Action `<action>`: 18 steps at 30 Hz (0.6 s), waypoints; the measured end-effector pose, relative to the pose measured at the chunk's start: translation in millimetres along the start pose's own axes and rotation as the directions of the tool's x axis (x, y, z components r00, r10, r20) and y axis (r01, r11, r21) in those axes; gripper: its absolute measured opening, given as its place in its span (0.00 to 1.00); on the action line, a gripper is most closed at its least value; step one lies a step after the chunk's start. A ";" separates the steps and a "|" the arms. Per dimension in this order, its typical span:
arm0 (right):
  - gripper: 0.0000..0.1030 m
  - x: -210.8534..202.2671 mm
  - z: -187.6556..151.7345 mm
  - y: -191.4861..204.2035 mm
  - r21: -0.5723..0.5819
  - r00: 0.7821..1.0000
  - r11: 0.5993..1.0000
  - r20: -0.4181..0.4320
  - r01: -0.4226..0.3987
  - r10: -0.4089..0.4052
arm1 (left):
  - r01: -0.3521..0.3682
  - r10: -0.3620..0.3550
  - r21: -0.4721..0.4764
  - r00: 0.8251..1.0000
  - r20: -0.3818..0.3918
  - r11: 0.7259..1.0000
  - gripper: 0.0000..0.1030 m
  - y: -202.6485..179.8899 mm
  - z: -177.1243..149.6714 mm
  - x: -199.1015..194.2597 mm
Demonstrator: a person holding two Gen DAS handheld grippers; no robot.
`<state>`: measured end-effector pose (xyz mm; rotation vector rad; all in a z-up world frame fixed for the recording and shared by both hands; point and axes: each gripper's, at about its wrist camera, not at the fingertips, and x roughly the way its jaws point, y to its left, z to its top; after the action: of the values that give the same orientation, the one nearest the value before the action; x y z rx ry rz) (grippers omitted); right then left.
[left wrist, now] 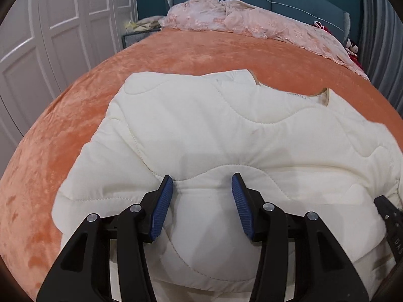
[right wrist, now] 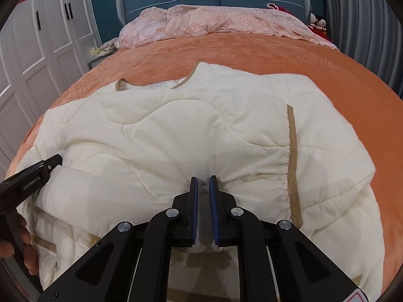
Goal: Fold large clothes
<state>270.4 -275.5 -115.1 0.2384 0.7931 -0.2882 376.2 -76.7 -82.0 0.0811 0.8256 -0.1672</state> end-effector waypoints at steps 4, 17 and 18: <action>0.11 0.8 -4.8 8.2 -0.036 0.999 0.998 0.019 0.046 -0.046 | -0.014 0.013 0.010 1.000 0.028 1.000 0.46 -2.9 -7.0 2.3; 0.11 -0.8 -2.3 12.8 -0.063 0.997 0.995 0.018 0.082 -0.081 | -0.062 0.061 0.042 0.998 0.027 0.997 0.47 -9.5 -5.4 0.2; 0.11 -3.2 1.4 13.2 -0.057 0.997 0.996 0.003 0.074 -0.074 | -0.050 0.050 0.037 0.999 0.006 0.998 0.47 -7.2 -0.8 -3.5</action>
<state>273.6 -263.1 -110.4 0.1550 0.8092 -0.3345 372.0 -83.3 -80.0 0.1365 0.8148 -0.1358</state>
